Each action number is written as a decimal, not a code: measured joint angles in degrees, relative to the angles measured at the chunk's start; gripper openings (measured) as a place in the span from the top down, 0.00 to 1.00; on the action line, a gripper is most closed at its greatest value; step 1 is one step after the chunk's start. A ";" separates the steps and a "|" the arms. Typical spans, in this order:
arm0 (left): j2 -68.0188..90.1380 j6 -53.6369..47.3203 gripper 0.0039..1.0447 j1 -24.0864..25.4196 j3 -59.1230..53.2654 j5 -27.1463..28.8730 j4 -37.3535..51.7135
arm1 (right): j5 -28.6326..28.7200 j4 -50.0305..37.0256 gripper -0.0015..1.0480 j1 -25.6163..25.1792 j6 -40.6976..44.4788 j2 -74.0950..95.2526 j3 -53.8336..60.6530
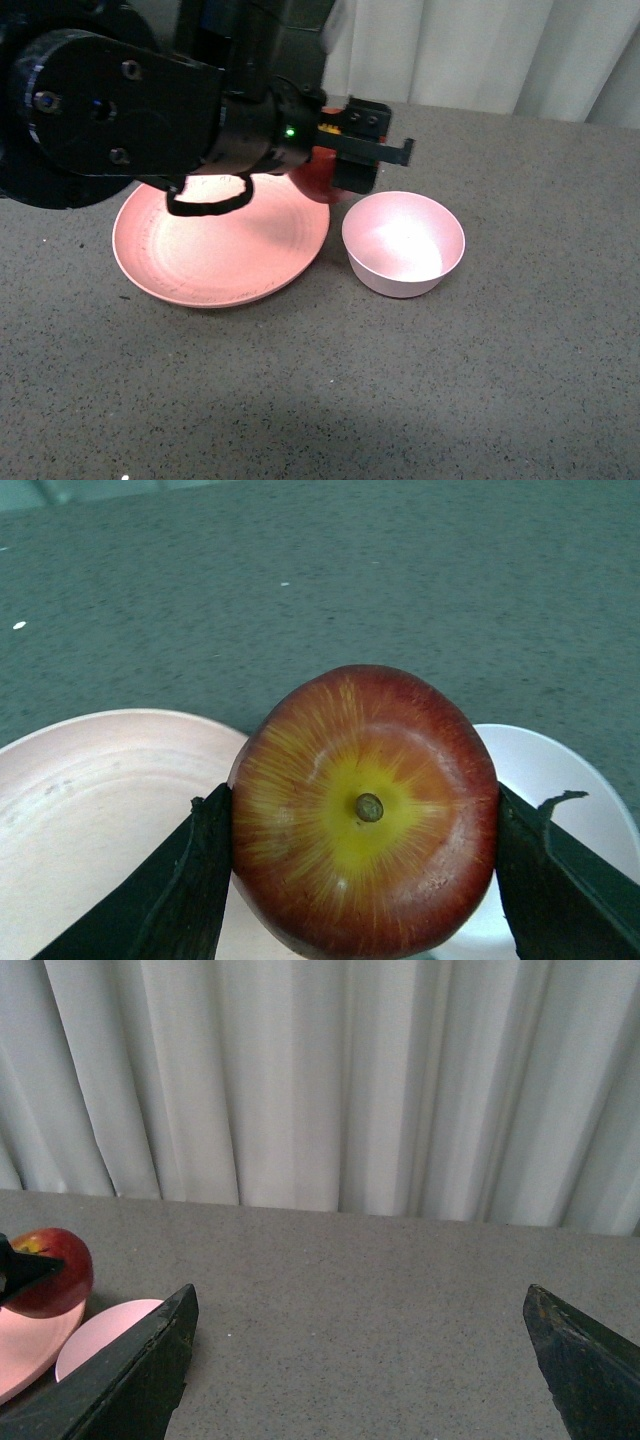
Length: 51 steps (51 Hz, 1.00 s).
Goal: Move apple from plate to bowl
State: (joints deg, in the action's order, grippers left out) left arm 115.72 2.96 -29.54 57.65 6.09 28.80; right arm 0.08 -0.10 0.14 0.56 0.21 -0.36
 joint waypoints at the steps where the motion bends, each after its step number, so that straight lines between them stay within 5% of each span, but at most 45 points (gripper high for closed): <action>1: 0.04 0.00 0.38 -0.33 0.07 -0.02 0.00 | 0.00 0.00 0.09 0.00 0.00 0.00 0.00; 17: 4.13 0.59 0.38 -5.97 1.70 1.31 0.11 | 0.00 0.00 0.09 0.00 0.00 0.00 0.00; 43: 9.29 1.84 0.38 -7.56 4.42 1.81 0.52 | -0.02 0.00 0.09 0.00 0.00 0.00 0.00; 51: 8.96 2.43 0.16 -7.56 4.09 1.42 1.77 | 0.00 0.00 0.09 0.00 0.00 0.00 0.00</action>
State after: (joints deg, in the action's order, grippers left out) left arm 124.68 5.39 -37.10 61.73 7.51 30.57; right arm 0.08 -0.10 0.14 0.56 0.21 -0.36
